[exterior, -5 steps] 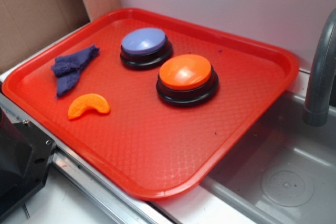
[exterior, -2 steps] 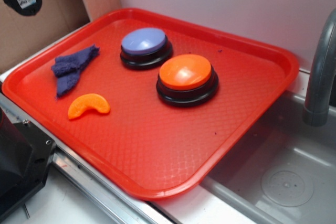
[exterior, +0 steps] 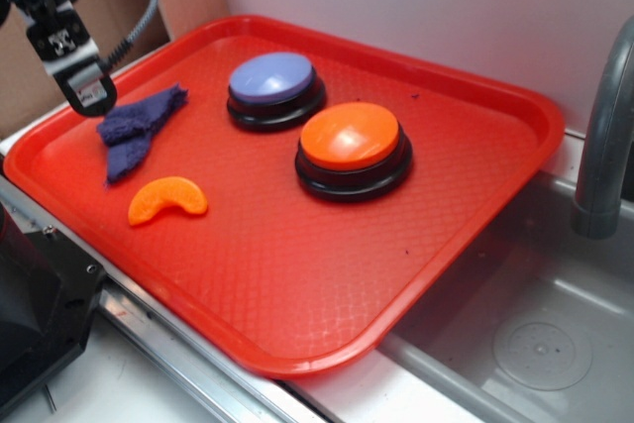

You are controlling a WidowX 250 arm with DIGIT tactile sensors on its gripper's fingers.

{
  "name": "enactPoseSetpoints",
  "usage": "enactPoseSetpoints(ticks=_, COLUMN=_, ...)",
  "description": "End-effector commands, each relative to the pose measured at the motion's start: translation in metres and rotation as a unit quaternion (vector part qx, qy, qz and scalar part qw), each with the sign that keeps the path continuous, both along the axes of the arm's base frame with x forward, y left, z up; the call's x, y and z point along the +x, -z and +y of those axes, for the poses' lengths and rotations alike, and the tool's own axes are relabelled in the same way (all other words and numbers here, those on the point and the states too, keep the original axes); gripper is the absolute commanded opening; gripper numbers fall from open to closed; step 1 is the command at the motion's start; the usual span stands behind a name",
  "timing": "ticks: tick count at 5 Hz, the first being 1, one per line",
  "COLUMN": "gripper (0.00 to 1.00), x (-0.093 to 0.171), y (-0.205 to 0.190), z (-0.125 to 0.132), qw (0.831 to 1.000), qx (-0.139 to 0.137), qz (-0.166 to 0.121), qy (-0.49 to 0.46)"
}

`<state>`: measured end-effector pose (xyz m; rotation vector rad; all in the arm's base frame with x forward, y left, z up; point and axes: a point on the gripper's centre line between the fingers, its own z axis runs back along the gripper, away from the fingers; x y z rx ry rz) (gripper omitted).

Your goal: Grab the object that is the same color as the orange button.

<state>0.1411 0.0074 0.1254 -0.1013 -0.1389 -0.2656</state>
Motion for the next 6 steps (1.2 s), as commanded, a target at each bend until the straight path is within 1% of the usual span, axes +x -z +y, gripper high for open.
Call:
enactPoseSetpoints(ticks=1, gripper=1.00, x=0.012, y=0.052, z=0.012, qw=0.999, qx=0.039, qz=0.029, qy=0.008)
enactPoseSetpoints(ticks=2, gripper=1.00, x=0.016, y=0.085, z=0.016, qw=0.997, qx=0.046, qz=0.056, qy=0.040)
enactPoseSetpoints(ticks=3, gripper=1.00, x=0.020, y=0.106, z=0.015, qw=0.994, qx=0.063, qz=0.065, qy=0.055)
enactPoseSetpoints(ticks=4, gripper=1.00, x=0.017, y=0.114, z=0.014, qw=0.993, qx=0.067, qz=0.076, qy=0.058)
enactPoseSetpoints(ticks=5, gripper=1.00, x=0.016, y=0.111, z=0.010, qw=0.994, qx=0.069, qz=0.074, qy=0.046)
enactPoseSetpoints(ticks=6, gripper=0.00, x=0.016, y=0.112, z=0.009, qw=0.994, qx=0.072, qz=0.075, qy=0.044)
